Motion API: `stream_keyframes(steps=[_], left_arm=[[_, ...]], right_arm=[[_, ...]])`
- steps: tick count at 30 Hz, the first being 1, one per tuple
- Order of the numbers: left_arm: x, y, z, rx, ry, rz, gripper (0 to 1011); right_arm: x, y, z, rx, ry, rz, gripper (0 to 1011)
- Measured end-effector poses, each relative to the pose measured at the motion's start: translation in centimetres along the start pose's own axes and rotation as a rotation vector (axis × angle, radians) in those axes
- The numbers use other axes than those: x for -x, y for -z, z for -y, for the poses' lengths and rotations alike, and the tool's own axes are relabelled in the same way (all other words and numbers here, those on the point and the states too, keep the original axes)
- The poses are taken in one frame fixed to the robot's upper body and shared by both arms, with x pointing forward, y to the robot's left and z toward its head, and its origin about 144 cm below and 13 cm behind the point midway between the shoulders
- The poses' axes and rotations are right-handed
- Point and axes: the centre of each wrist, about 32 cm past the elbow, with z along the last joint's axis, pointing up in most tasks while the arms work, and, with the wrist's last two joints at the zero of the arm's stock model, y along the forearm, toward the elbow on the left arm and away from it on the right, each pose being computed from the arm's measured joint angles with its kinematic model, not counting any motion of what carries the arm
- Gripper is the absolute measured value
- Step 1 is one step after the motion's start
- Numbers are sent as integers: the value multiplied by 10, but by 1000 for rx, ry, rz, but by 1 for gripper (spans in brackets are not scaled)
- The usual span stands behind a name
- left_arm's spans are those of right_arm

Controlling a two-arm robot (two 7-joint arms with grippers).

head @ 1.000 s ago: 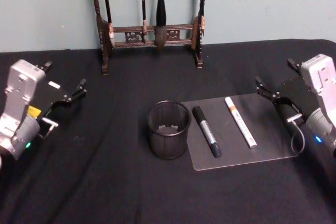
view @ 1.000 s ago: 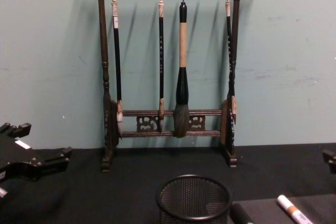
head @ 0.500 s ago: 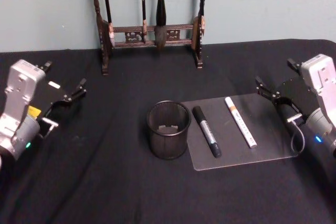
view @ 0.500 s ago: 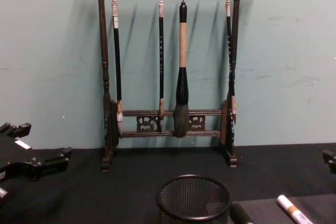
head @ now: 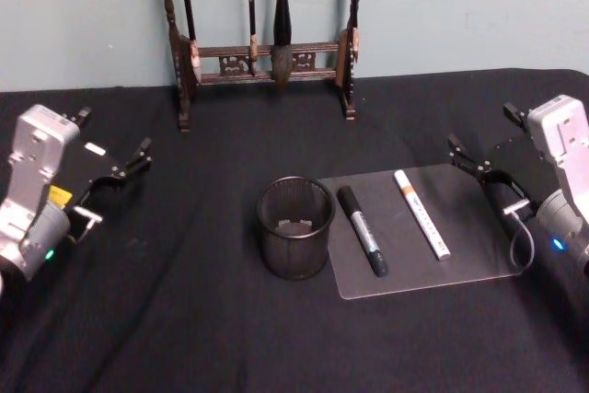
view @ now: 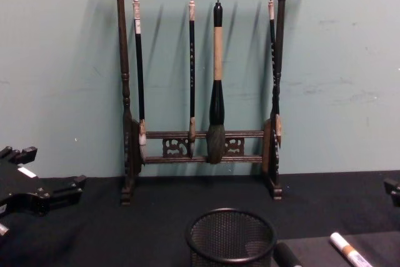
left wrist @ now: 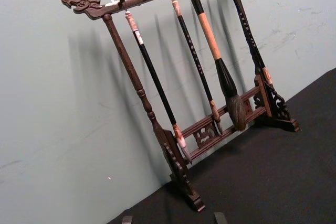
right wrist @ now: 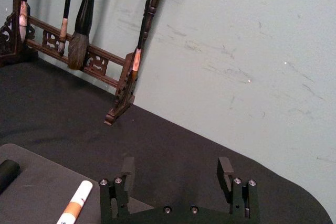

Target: Pick up the water-based marker from the table and place it into the pen holder.

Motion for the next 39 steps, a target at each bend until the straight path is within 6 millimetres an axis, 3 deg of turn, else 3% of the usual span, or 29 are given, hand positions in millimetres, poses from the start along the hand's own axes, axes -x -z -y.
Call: stream_keyframes(steps=[39], left_arm=[[0, 0, 0, 0, 0, 0, 1001]], right_arm=[[0, 0, 0, 0, 0, 0, 1002]])
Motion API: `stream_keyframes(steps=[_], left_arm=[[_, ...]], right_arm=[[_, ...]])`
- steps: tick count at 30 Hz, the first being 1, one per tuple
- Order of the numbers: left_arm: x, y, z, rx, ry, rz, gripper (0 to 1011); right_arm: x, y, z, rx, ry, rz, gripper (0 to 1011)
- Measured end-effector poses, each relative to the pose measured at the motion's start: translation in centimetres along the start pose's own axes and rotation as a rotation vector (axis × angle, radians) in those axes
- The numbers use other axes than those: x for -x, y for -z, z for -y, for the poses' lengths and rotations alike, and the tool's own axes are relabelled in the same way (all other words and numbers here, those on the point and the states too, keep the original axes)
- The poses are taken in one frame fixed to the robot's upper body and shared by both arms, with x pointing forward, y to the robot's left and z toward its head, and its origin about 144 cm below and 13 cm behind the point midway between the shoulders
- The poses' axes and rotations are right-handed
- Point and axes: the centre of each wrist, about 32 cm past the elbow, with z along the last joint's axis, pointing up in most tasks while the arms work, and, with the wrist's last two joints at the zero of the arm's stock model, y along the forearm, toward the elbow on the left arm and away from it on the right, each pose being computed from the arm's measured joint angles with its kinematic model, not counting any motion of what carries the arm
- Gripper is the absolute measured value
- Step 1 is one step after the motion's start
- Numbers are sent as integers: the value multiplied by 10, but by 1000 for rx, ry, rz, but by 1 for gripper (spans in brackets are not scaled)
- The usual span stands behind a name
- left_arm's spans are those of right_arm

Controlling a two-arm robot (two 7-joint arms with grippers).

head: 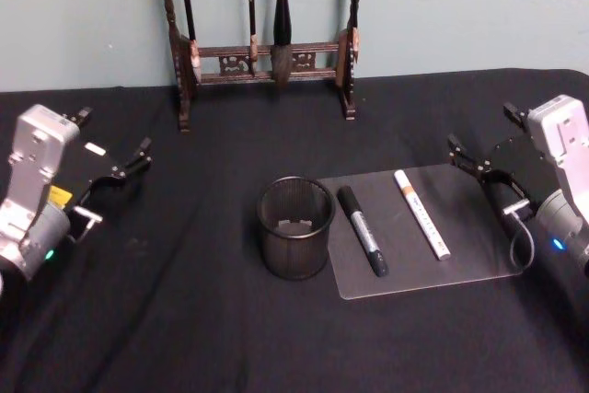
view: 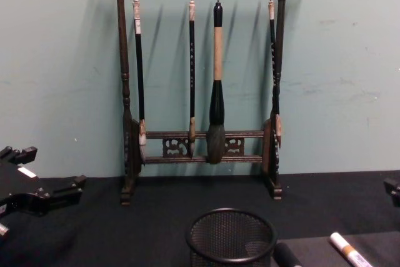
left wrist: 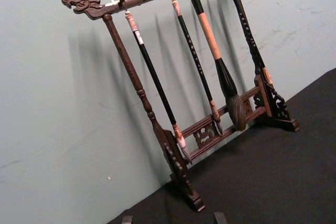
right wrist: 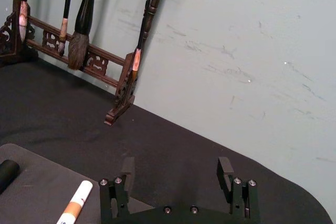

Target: Pick up the water-based marker from the table and place it into the pen holder.

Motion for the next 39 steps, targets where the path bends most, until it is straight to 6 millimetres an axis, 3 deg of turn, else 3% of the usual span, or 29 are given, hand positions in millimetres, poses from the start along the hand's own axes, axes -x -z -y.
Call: stream_keyframes(steps=[12, 28, 39], left_arm=[[0, 0, 0, 0, 0, 0, 1001], [0, 0, 0, 0, 0, 0, 1001], [0, 0, 0, 0, 0, 0, 1001]], right_arm=[[0, -4, 1, 8, -28, -11, 1002], [-5, -27, 0, 120, -171, -206, 1002], [-1, -40, -6, 211, -235, -241, 1002]])
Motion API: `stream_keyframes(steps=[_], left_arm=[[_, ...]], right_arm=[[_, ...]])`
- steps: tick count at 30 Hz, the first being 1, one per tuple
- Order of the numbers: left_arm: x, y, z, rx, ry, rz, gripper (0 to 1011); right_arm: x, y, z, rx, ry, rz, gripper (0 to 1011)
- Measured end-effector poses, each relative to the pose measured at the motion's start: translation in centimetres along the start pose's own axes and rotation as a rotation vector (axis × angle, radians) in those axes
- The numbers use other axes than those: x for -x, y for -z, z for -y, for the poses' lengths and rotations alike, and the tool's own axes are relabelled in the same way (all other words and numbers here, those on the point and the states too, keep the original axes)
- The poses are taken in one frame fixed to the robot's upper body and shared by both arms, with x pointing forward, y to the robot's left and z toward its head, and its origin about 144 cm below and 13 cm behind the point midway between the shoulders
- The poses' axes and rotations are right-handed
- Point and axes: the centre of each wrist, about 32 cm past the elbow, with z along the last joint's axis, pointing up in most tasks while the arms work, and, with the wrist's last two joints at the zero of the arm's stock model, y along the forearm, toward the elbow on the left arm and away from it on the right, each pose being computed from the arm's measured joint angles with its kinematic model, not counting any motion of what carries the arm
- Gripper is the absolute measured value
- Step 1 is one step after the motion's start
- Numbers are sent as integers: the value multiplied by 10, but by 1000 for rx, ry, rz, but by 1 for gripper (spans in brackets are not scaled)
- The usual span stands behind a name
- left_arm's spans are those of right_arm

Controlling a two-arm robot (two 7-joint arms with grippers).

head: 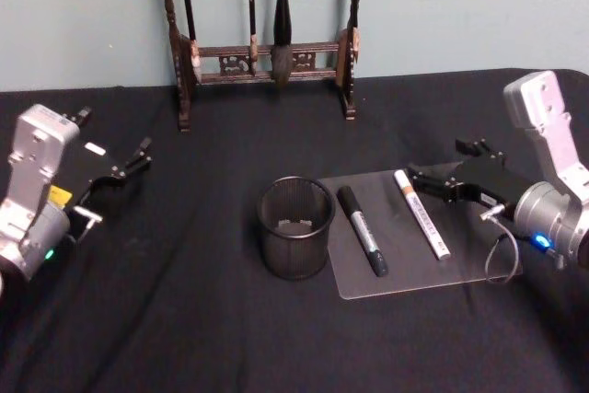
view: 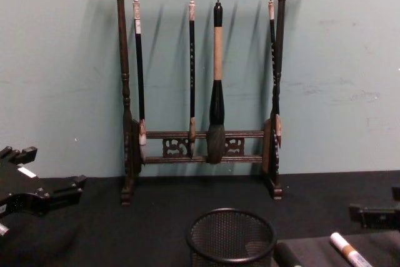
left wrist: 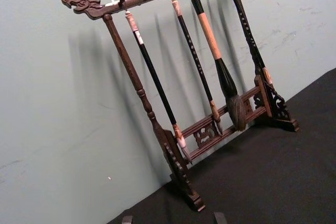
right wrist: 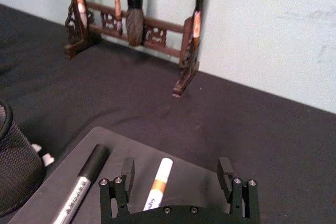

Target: Pick up the water-based marker from the table and place it into the pen holder.

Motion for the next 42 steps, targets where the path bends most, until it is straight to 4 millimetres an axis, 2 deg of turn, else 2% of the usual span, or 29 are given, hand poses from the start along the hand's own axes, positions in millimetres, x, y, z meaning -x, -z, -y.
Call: stream_keyframes(steps=[17, 42], left_arm=[[0, 0, 0, 0, 0, 0, 1001], [0, 0, 0, 0, 0, 0, 1001]], right_arm=[[10, -7, -17, 150, -33, -2, 1002], [13, 0, -31, 211, -37, -25, 1002]])
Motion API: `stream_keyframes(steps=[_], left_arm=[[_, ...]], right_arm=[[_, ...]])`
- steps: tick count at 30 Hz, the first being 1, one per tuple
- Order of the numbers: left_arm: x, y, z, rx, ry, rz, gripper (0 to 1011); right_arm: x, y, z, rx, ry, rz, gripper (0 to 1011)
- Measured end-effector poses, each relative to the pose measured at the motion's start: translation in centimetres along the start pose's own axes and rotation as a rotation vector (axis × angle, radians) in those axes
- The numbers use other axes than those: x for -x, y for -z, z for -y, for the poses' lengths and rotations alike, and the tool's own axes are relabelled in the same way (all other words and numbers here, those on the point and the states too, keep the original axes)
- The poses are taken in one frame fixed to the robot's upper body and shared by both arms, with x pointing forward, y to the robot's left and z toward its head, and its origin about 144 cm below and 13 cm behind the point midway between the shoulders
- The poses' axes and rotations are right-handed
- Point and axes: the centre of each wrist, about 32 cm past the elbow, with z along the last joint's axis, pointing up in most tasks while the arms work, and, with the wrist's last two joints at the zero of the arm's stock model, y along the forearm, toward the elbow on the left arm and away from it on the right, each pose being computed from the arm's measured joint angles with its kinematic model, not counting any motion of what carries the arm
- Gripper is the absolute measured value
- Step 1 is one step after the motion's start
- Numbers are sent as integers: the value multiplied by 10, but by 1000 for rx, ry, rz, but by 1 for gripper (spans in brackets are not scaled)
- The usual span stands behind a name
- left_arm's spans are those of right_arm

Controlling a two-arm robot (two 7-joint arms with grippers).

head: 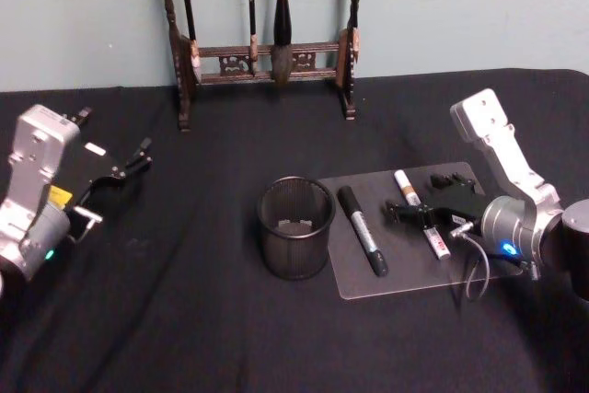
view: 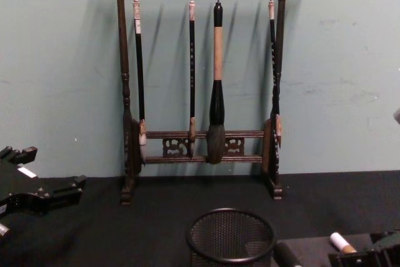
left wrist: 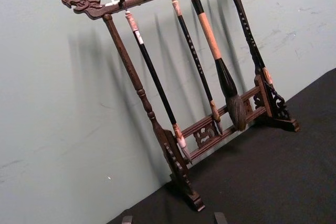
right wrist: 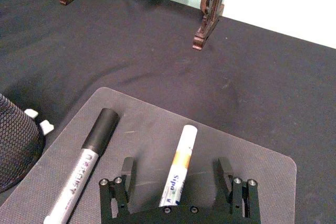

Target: Pick up the water-based marker from the table and place it into the pen holder.

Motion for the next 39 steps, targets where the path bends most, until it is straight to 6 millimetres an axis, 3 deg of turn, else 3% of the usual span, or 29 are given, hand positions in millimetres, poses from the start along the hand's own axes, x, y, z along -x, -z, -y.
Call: stream_keyframes(steps=[39], left_arm=[[0, 0, 0, 0, 0, 0, 1001]], right_arm=[[4, 6, 0, 20, -20, 0, 1002]])
